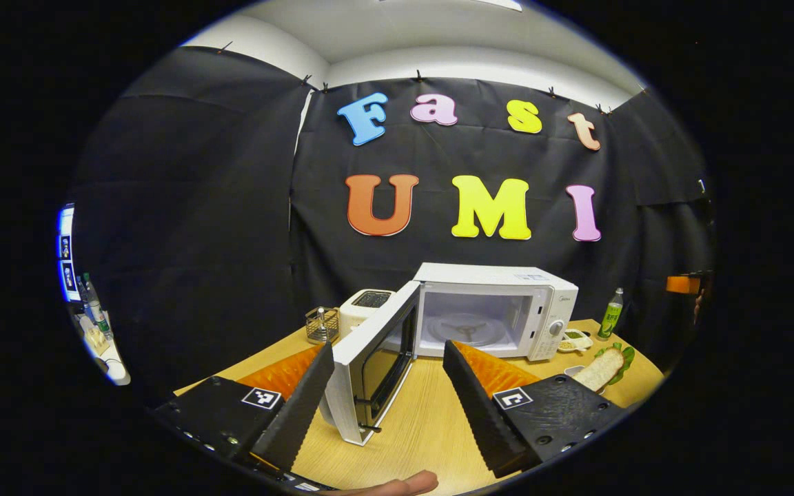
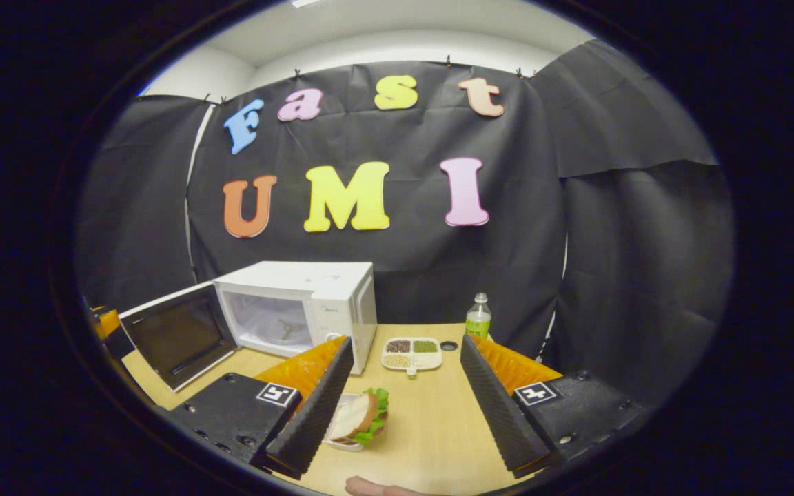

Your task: Open the microwave oven with the left hand, put the food in, and close the microwave oven.

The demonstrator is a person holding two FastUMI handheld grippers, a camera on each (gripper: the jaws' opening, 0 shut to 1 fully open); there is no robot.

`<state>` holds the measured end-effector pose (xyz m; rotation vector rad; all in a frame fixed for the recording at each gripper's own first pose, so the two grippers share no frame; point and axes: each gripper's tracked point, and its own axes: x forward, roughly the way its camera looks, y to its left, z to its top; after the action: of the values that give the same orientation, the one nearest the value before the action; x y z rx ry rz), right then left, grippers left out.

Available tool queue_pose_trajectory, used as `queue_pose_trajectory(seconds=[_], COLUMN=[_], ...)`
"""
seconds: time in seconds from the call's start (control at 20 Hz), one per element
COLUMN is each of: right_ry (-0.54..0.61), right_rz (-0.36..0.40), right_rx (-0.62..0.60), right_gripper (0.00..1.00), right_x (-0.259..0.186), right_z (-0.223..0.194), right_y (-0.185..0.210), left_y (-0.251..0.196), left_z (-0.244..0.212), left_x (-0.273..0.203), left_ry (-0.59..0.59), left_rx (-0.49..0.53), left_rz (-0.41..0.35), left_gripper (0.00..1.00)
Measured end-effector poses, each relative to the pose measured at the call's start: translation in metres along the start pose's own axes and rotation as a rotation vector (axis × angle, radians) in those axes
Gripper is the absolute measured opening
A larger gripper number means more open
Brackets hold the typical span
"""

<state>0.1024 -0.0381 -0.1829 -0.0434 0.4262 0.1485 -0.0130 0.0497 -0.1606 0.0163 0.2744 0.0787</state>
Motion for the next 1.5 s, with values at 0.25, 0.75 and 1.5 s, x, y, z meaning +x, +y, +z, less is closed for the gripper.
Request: queue_pose_trajectory(seconds=[0.25, 0.75, 1.5], right_ry=[0.302, 0.862, 0.84], right_rz=[0.131, 0.481, 0.491], right_rx=[-0.016, 0.238, 0.144], right_gripper=[0.99, 0.76, 0.35], right_x=[0.059, 0.101, 0.034], right_z=[-0.044, -0.153, -0.125], right_y=[0.004, 0.043, 0.07], left_y=[-0.026, -0.052, -0.051], left_z=[0.029, 0.054, 0.045], left_x=[0.016, 0.024, 0.015], left_ry=[-0.043, -0.081, -0.065], left_rx=[0.015, 0.008, -0.006], left_rz=[-0.011, 0.023, -0.051], left_gripper=[0.95, 0.95, 0.95])
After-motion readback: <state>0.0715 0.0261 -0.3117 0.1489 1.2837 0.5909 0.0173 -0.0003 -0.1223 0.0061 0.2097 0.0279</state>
